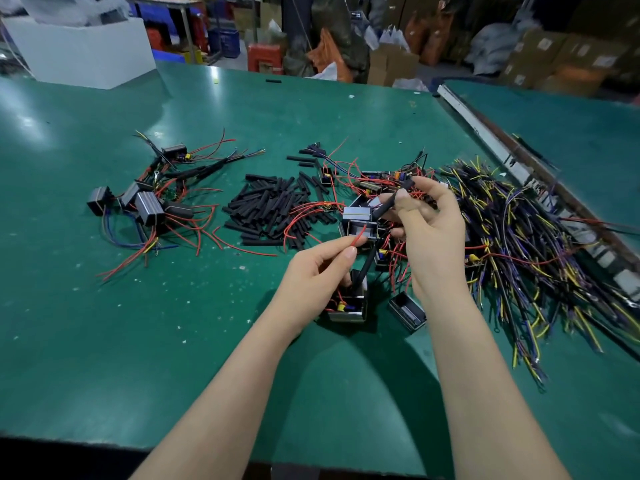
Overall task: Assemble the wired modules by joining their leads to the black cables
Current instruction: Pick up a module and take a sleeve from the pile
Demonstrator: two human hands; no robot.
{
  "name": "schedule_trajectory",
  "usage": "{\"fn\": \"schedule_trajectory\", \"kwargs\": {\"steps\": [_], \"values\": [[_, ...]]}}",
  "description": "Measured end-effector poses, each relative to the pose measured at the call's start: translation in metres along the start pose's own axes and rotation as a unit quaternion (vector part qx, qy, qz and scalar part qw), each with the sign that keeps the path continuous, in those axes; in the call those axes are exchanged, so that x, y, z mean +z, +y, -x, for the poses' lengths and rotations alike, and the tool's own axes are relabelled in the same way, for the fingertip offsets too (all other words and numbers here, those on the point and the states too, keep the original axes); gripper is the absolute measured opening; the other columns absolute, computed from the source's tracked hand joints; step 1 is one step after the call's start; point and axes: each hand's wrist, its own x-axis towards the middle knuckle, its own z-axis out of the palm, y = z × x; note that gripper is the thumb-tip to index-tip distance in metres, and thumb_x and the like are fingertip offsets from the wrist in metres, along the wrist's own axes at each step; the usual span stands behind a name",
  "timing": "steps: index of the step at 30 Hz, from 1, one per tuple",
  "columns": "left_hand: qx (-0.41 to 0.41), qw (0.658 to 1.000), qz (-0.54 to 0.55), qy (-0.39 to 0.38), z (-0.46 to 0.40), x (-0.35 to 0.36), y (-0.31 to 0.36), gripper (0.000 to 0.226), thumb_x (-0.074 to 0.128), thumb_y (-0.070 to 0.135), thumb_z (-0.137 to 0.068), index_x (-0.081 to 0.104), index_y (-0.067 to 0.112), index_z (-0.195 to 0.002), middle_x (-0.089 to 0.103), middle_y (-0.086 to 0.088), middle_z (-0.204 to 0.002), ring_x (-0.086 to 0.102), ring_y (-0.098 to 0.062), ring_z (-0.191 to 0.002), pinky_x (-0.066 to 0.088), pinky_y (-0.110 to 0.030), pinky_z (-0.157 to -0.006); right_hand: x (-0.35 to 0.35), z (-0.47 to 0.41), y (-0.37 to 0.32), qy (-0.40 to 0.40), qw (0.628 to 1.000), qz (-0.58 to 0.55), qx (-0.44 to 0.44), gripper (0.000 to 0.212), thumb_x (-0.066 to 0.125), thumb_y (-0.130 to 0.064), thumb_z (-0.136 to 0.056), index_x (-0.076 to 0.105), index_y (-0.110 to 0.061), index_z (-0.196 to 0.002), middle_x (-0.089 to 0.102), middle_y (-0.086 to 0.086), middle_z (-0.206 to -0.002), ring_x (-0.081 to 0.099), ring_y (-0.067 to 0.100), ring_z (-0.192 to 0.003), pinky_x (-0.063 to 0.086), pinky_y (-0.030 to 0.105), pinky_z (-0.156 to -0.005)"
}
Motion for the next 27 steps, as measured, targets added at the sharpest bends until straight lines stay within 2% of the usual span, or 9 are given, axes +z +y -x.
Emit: {"fn": "schedule_trajectory", "kwargs": {"steps": [6,15,17,19,22,25,27], "values": [[-0.004,1.0,0.003,0.001,-0.0013,0.0006,-0.0016,0.027,0.053,0.018,-0.097,0.066,0.041,-0.103,0.05,0.012,-0.056,0.047,-0.001,-0.057,0.039,-0.014,-0.058,0.0004,0.0007,-0.0029,-0.032,0.999,-0.018,0.011,0.014,0.057,-0.012,-0.096,0.051,-0.023,-0.102,0.075,-0.007,-0.077,0.066,0.002,-0.071,0.043,0.009,-0.06],[-0.004,1.0,-0.012,0.001,-0.0026,0.0006,-0.0035,0.024,0.053,0.02,-0.097,0.065,0.036,-0.11,0.05,0.012,-0.054,0.046,-0.002,-0.057,0.038,-0.015,-0.057,-0.0018,0.0001,-0.0018,-0.047,0.999,0.018,-0.014,0.014,0.059,-0.013,-0.095,0.051,-0.024,-0.102,0.074,-0.01,-0.076,0.065,0.001,-0.072,0.043,0.009,-0.062],[-0.007,1.0,-0.016,0.003,-0.0029,0.0005,-0.0043,0.024,0.053,0.021,-0.097,0.066,0.034,-0.111,0.051,0.014,-0.054,0.045,-0.001,-0.055,0.038,-0.014,-0.056,-0.0016,0.0006,0.0004,-0.065,0.997,0.037,-0.015,0.015,0.06,-0.015,-0.095,0.052,-0.026,-0.101,0.074,-0.007,-0.078,0.065,0.007,-0.075,0.046,0.018,-0.069],[-0.011,1.0,-0.02,0.004,-0.0032,0.0002,-0.0057,0.022,0.053,0.022,-0.097,0.067,0.034,-0.108,0.052,0.013,-0.053,0.043,-0.004,-0.052,0.038,-0.019,-0.054,-0.0015,0.0012,0.0023,-0.077,0.995,0.063,-0.019,0.015,0.061,-0.016,-0.094,0.053,-0.027,-0.1,0.074,-0.003,-0.078,0.062,0.015,-0.078,0.048,0.029,-0.079],[-0.016,1.0,-0.022,0.007,-0.0033,0.0004,-0.007,0.019,0.054,0.025,-0.096,0.069,0.037,-0.098,0.053,0.011,-0.054,0.041,-0.01,-0.051,0.039,-0.028,-0.053,-0.0016,0.0023,0.0035,-0.109,0.984,0.134,-0.038,0.016,0.064,-0.023,-0.092,0.052,-0.032,-0.097,0.073,-0.009,-0.077,0.057,0.015,-0.075,0.043,0.019,-0.07],[-0.019,0.999,-0.021,0.028,-0.0043,0.0001,-0.0076,0.015,0.058,0.025,-0.094,0.067,0.037,-0.092,0.059,0.01,-0.056,0.05,-0.007,-0.055,0.043,-0.03,-0.06,-0.0006,0.0053,0.0029,-0.136,0.973,0.18,-0.058,0.018,0.065,-0.027,-0.091,0.05,-0.036,-0.096,0.071,-0.019,-0.074,0.052,-0.001,-0.074,0.035,0.01,-0.065],[-0.02,0.999,-0.011,0.037,-0.0052,0.0003,-0.0075,0.014,0.062,0.022,-0.092,0.063,0.035,-0.096,0.064,0.007,-0.06,0.057,-0.004,-0.06,0.045,-0.029,-0.068,-0.0005,0.0058,0.0023,-0.138,0.97,0.188,-0.064,0.021,0.065,-0.025,-0.09,0.048,-0.035,-0.097,0.07,-0.02,-0.071,0.05,-0.008,-0.072,0.033,0.009,-0.066]]}}
